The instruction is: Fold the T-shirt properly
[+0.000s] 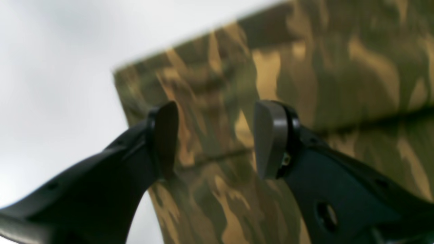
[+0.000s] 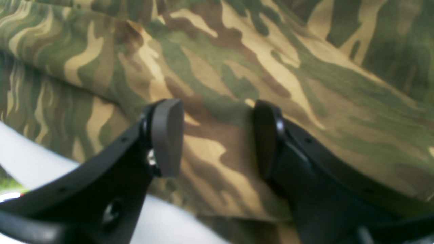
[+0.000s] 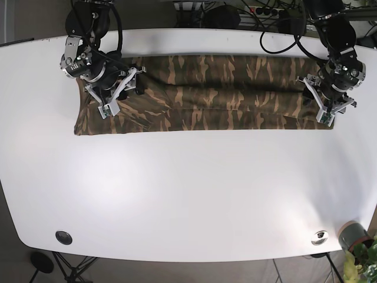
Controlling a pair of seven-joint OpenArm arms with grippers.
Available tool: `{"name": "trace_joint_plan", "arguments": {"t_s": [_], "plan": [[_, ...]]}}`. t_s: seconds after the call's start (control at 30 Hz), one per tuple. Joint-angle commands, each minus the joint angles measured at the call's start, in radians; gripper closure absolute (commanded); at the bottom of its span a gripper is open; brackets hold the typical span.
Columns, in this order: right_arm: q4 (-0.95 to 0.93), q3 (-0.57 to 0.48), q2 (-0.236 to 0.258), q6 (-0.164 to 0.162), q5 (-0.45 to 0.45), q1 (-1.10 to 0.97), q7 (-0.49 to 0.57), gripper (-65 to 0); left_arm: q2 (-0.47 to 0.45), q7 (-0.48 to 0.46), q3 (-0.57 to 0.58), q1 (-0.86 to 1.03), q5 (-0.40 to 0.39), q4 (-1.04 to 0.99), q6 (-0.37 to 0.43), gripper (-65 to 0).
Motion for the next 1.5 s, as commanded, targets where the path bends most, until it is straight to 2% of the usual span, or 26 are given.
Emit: {"name": "trace_joint_plan", "arguments": {"t_s": [0.0,0.17,0.5,0.63,0.9,1.2,1.3,1.4,1.47], "plan": [[-0.022,0.001,0.014,0.006,0.017,-0.004,0.054,-31.4,-0.011,-0.018,-0.005,0.001,-0.008,-0.024,0.005,-32.5],[-0.113,0.001,0.034,0.005,0.017,-0.007,0.115,-31.4,-0.015,-0.020,-0.001,-0.003,-0.008,-0.114,0.005,-32.5],[-0.323,0.001,0.096,0.005,0.017,0.115,0.213,-31.4,-0.035,-0.020,0.001,-0.184,-0.004,-0.298,0.005,-32.5],[-0.429,0.001,0.122,0.005,0.017,0.204,0.242,-31.4,-0.038,-0.020,0.039,-0.257,-0.004,-0.378,0.005,-32.5],[-0.595,0.001,0.162,0.005,0.017,0.355,0.268,-31.4,-0.034,-0.020,0.045,-0.303,-0.006,-0.389,0.005,-32.5],[-0.596,0.001,0.162,0.006,0.023,0.372,0.270,-31.4,-0.029,-0.014,0.041,-0.313,-0.012,-0.326,0.005,-32.6],[-0.546,0.001,0.158,0.006,0.020,0.364,0.270,-31.4,-0.032,-0.012,0.033,-0.307,-0.069,-0.258,0.005,-33.1],[-0.504,0.001,0.157,0.006,0.020,0.346,0.270,-31.4,-0.037,0.000,-0.018,-0.286,-0.158,-0.214,0.005,-33.8],[-0.487,0.001,0.157,0.006,0.022,0.341,0.270,-31.4,-0.038,0.039,-0.051,-0.286,-0.196,-0.200,0.005,-37.2]]}}
